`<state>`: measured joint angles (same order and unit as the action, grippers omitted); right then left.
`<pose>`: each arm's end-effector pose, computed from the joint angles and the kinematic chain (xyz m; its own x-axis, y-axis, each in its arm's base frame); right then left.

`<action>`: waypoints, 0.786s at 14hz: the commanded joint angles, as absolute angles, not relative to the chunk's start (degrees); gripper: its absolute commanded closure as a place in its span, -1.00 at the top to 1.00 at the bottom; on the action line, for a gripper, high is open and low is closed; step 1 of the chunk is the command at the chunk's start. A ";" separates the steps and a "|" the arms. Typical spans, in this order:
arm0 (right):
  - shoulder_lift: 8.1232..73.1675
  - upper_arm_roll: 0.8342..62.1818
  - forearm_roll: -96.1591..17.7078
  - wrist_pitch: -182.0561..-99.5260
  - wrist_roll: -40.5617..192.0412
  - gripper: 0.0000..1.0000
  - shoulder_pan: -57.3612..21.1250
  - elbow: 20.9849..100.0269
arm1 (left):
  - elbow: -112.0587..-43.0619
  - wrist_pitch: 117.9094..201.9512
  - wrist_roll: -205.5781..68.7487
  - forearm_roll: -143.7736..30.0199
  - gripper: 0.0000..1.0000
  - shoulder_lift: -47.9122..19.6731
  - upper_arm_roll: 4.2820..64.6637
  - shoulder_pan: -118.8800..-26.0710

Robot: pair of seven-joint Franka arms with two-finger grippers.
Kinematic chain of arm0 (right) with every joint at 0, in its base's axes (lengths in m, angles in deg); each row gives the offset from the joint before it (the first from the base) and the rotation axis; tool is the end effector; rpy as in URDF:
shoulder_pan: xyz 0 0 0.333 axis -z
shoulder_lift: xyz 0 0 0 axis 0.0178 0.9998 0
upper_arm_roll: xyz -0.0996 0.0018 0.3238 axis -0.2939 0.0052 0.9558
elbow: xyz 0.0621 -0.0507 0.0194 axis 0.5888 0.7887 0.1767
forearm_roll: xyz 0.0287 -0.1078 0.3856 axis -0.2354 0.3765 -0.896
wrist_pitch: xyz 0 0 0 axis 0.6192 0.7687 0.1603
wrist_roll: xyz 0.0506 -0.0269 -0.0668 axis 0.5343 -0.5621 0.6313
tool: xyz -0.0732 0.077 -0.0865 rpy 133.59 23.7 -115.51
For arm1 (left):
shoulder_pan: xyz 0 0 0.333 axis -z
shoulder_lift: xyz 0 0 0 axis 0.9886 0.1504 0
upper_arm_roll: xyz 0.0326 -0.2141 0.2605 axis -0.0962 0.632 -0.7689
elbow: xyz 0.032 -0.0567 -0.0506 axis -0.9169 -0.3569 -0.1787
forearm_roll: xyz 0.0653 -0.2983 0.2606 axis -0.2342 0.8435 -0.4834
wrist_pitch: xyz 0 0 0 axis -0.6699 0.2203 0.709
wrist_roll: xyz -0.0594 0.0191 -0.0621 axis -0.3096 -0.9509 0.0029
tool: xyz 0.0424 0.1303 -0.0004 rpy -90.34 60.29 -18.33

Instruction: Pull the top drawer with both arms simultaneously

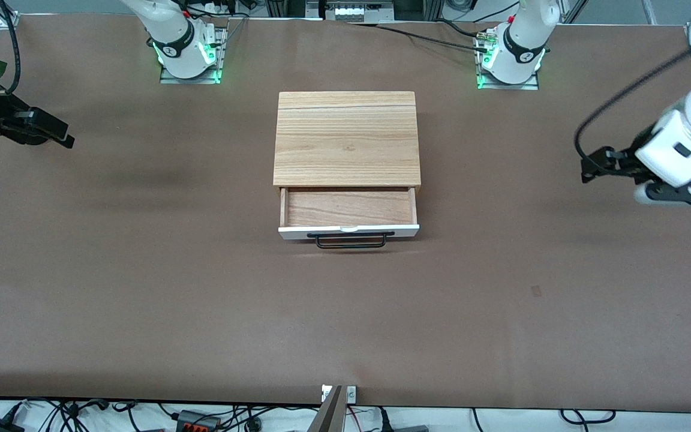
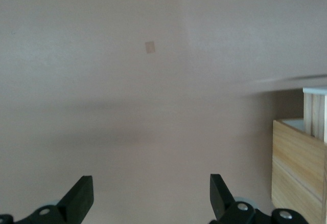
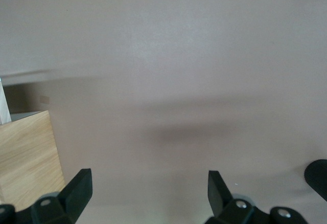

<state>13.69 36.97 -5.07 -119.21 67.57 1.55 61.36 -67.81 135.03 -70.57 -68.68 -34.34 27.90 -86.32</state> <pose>0.5435 -0.0179 0.5751 0.9937 -0.1024 -0.0451 -0.1044 -0.9935 -0.0459 0.5898 -0.0575 0.5686 0.9977 -0.0436 -0.0513 -0.0454 -0.9984 -0.0338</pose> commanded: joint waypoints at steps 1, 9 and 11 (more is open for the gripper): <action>14.45 36.69 -4.05 -119.04 66.31 1.00 0.12 60.01 | -75.91 138.29 -70.12 -70.18 1.00 -40.16 28.98 -87.15; 15.51 36.69 -3.87 -118.69 66.31 1.00 -0.14 58.60 | -79.01 142.79 -72.13 -67.36 1.00 -41.06 28.36 -89.26; 15.51 36.69 -3.87 -118.69 66.31 1.00 -0.05 58.60 | -78.75 142.79 -72.23 -66.40 1.00 -40.80 28.28 -89.43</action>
